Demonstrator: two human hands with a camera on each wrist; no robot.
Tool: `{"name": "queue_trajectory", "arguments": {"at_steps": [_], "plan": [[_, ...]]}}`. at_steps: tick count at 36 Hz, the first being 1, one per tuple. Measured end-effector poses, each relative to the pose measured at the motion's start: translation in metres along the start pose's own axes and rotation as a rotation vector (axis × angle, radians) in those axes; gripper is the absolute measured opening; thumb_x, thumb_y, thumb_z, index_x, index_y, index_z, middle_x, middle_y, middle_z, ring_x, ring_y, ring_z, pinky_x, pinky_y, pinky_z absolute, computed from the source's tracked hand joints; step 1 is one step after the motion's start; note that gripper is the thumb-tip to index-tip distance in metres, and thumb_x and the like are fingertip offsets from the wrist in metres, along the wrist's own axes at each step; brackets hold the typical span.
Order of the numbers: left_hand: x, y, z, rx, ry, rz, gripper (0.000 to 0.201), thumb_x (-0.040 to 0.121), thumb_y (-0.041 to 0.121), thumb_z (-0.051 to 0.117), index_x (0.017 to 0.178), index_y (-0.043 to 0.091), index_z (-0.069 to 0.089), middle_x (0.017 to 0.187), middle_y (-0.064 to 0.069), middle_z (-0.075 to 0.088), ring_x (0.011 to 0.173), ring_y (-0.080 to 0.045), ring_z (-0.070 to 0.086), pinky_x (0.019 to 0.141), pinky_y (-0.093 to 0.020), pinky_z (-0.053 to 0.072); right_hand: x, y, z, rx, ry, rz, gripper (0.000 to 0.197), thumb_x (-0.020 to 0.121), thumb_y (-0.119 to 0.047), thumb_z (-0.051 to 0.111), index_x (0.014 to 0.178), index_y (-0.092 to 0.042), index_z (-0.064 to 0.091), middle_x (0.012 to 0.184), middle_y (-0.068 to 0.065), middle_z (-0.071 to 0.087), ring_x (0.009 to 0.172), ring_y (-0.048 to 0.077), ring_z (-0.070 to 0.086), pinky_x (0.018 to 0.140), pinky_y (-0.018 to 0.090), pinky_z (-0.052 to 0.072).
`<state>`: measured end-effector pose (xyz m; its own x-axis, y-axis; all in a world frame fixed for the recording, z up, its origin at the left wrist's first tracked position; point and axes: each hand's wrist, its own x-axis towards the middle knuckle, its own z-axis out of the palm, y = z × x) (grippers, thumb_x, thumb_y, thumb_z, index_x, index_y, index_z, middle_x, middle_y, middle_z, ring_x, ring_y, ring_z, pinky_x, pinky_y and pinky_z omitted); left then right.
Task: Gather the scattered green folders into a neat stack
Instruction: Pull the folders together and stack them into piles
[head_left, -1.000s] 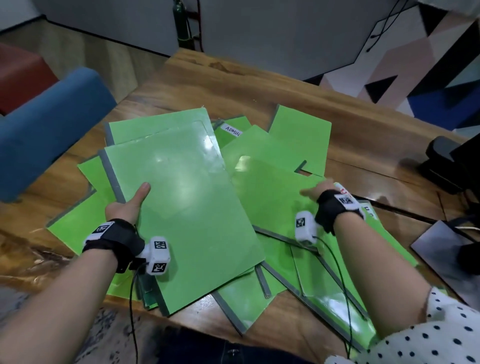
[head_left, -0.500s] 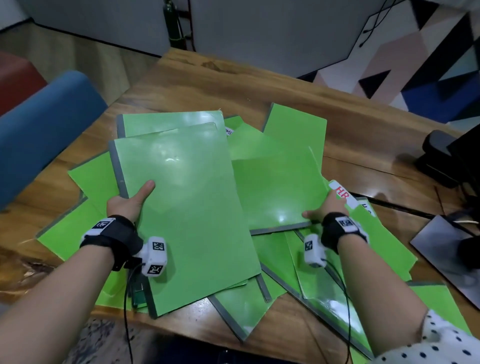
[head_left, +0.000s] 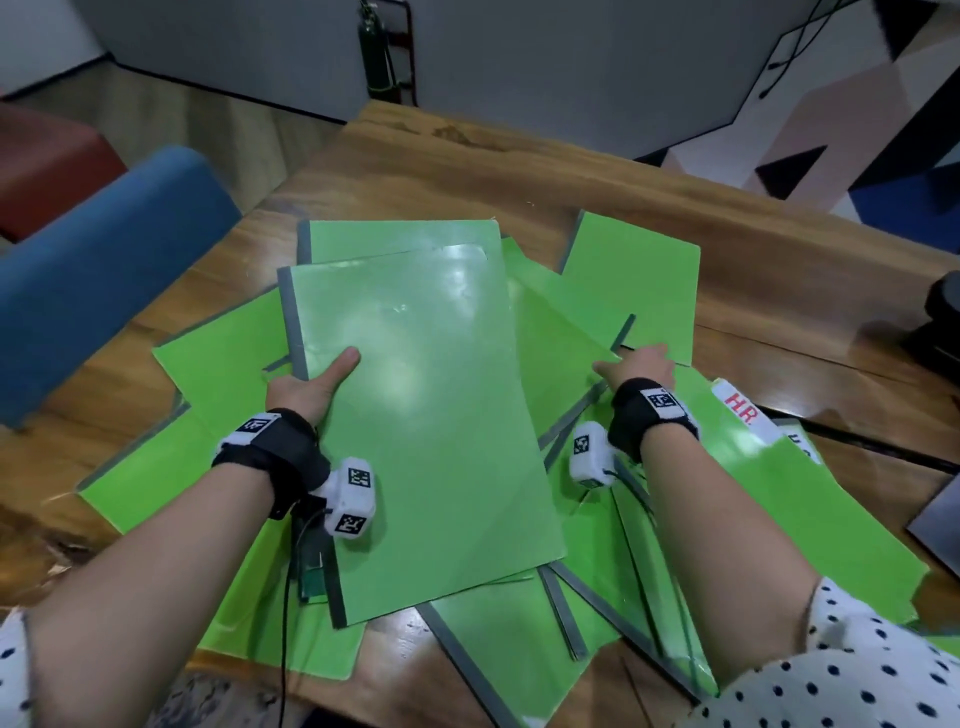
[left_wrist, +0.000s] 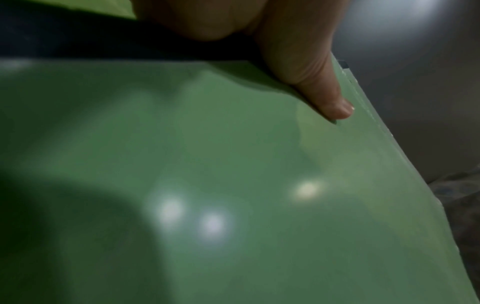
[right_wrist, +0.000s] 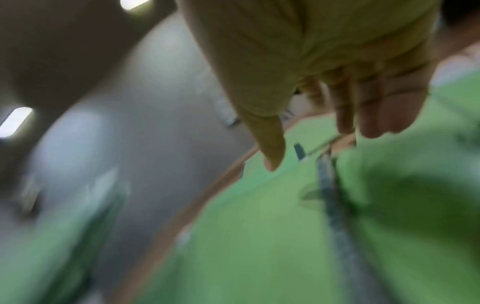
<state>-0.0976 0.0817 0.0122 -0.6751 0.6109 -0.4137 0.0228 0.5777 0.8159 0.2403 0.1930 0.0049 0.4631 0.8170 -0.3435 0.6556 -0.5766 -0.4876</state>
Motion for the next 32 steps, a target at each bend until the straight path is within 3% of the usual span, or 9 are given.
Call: {"name": "queue_trajectory", "arguments": {"at_steps": [4,8,13,17,20,23,24,27,32], "plan": [[0.006,0.000,-0.003,0.019,-0.007,-0.034,0.098,0.062,0.062,0.076,0.124,-0.009,0.050,0.119,-0.021,0.060,0.106,-0.033,0.059,0.084,-0.039,0.047,-0.012,-0.006,0.015,0.102,-0.239,0.129,0.081,0.078,-0.051,0.071,0.135,0.001,0.046,0.128,0.016,0.060,0.111,0.031,0.061,0.092,0.035,0.050],[0.013,0.000,-0.004,0.020,-0.007,-0.007,0.090,0.071,0.052,0.076,0.131,-0.007,0.044,0.107,-0.010,0.051,0.093,-0.024,0.048,0.079,-0.031,0.038,-0.026,-0.011,0.034,0.016,-0.298,0.144,0.069,0.070,-0.055,0.076,0.102,0.002,0.054,0.099,0.012,0.067,0.090,0.029,0.068,0.087,0.042,0.055],[0.020,-0.006,-0.009,0.035,0.012,0.004,0.082,0.069,0.053,0.076,0.122,-0.004,0.050,0.105,-0.014,0.056,0.089,-0.026,0.049,0.078,-0.033,0.040,-0.021,-0.009,0.058,-0.043,-0.199,0.208,0.103,0.058,-0.050,0.086,0.133,-0.003,0.033,0.118,0.015,0.057,0.111,0.035,0.056,0.093,0.045,0.048],[0.020,-0.007,-0.012,0.023,0.003,-0.009,0.089,0.068,0.055,0.076,0.125,-0.007,0.048,0.103,-0.014,0.056,0.089,-0.027,0.050,0.078,-0.034,0.041,-0.017,-0.011,0.058,0.110,-0.333,0.186,0.068,0.079,-0.016,0.075,0.139,-0.008,0.044,0.138,0.012,0.049,0.115,0.029,0.056,0.100,0.036,0.045],[0.019,-0.006,-0.017,0.027,0.003,-0.029,0.092,0.065,0.059,0.077,0.123,-0.007,0.051,0.106,-0.018,0.060,0.092,-0.032,0.056,0.079,-0.037,0.044,-0.025,-0.010,0.047,-0.027,-0.376,0.060,0.036,0.089,-0.019,0.067,0.124,-0.014,0.063,0.131,0.005,0.060,0.108,0.020,0.063,0.098,0.022,0.045],[0.010,0.001,-0.020,0.037,-0.006,-0.030,0.099,0.062,0.061,0.077,0.128,-0.006,0.048,0.121,-0.019,0.059,0.110,-0.034,0.057,0.093,-0.040,0.045,-0.030,-0.014,0.035,0.139,-0.397,0.040,0.039,0.098,-0.016,0.050,0.135,-0.003,0.050,0.140,0.010,0.052,0.117,0.022,0.057,0.073,0.009,0.050],[0.007,0.005,-0.020,0.037,-0.015,-0.023,0.097,0.063,0.060,0.077,0.127,-0.007,0.048,0.117,-0.018,0.059,0.105,-0.032,0.057,0.090,-0.038,0.045,-0.030,-0.017,0.029,0.165,-0.350,0.034,0.040,0.099,-0.014,0.047,0.137,-0.001,0.047,0.141,0.013,0.050,0.122,0.024,0.054,0.071,0.010,0.050],[-0.002,0.014,-0.021,0.052,-0.045,-0.014,0.086,0.068,0.057,0.076,0.121,-0.007,0.051,0.112,-0.018,0.058,0.092,-0.029,0.053,0.079,-0.035,0.042,-0.035,-0.021,0.007,0.164,-0.284,-0.014,0.041,0.099,-0.016,0.045,0.136,0.002,0.048,0.140,0.018,0.050,0.129,0.028,0.047,0.098,0.025,0.041],[-0.027,0.031,-0.024,0.059,-0.085,-0.035,0.099,0.064,0.065,0.073,0.128,-0.006,0.047,0.124,-0.021,0.058,0.114,-0.036,0.057,0.095,-0.045,0.046,-0.038,-0.026,-0.048,0.312,-0.116,-0.001,0.038,0.096,-0.007,0.051,0.127,0.015,0.046,0.129,0.022,0.055,0.118,0.035,0.056,0.096,0.038,0.047]]}}
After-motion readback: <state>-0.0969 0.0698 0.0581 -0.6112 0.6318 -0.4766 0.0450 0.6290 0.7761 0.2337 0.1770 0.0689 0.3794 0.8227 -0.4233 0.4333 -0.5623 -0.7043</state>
